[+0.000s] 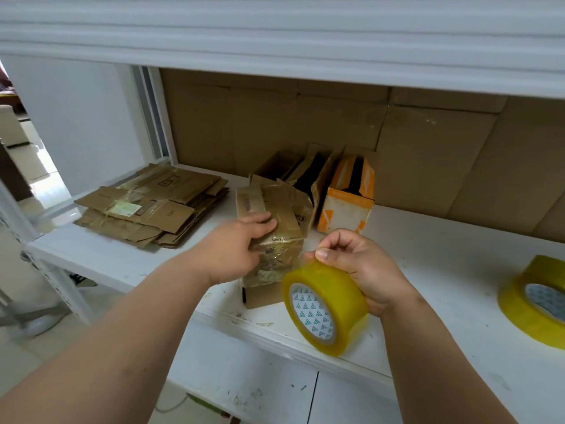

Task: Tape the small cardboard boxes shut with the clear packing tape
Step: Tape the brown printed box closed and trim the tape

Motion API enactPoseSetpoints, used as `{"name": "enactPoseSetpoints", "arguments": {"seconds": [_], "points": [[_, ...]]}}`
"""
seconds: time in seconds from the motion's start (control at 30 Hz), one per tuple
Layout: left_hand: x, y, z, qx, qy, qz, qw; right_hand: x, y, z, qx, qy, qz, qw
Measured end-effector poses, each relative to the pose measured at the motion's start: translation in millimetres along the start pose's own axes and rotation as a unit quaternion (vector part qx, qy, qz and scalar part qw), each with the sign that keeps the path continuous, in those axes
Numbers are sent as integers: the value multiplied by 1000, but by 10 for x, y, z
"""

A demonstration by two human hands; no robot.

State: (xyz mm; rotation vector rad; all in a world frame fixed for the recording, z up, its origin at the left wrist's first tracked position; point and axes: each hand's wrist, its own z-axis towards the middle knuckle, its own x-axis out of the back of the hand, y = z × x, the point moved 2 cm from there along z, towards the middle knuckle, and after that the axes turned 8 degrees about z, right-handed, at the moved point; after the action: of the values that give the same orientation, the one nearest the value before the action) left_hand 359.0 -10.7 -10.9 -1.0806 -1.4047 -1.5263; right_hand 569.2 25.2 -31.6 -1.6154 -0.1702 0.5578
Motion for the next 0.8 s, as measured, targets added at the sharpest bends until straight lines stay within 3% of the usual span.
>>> {"name": "enactPoseSetpoints", "arguments": {"seconds": [0.13,0.33,0.57,0.8], "points": [[-11,-24,-79,51,16,-163,985,-34,8,32,7,-11,-12,1000],[65,72,-154,32,189,-131,973,-77,13,38,21,-31,-25,999],[74,472,-221,10,88,-100,991,-103,-21,35,47,-49,-29,997],[0,602,-257,36,78,-69,994,-60,-22,-33,56,-63,-49,995]]}}
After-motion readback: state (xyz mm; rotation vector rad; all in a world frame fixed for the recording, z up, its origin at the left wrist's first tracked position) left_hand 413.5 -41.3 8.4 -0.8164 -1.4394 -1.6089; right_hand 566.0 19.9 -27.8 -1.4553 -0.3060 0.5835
